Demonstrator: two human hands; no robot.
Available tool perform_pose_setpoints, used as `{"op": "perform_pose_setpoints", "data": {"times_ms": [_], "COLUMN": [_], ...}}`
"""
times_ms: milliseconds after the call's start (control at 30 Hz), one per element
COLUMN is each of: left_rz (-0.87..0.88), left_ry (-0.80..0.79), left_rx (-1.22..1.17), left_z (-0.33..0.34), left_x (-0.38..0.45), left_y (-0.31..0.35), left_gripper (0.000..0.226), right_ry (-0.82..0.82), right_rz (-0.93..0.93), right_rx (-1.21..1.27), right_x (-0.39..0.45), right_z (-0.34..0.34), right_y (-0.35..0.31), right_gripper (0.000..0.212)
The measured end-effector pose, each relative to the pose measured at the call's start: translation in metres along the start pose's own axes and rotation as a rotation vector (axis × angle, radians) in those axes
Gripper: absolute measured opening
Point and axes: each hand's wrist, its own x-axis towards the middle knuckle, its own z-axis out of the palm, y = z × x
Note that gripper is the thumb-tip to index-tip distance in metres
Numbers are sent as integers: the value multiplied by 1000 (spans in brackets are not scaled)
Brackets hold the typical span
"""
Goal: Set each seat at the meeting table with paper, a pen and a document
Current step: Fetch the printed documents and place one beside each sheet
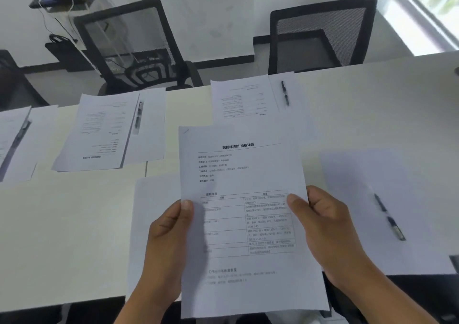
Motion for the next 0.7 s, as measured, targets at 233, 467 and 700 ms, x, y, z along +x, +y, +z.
{"op": "perform_pose_setpoints", "data": {"times_ms": [233,467,700], "left_rz": [-19,-12,-31], "left_ry": [-23,-38,-15], "left_rx": [78,69,53], "left_z": [76,175,256], "left_x": [-30,-74,-114], "left_y": [0,1,-9], "left_gripper": [34,29,24], "right_ry": [88,107,137], "right_rz": [37,27,19], "right_rx": [-23,-67,-186], "right_x": [-12,-16,-19], "right_z": [-77,-188,-280], "right_y": [-2,-2,-10], "right_gripper": [31,41,30]}}
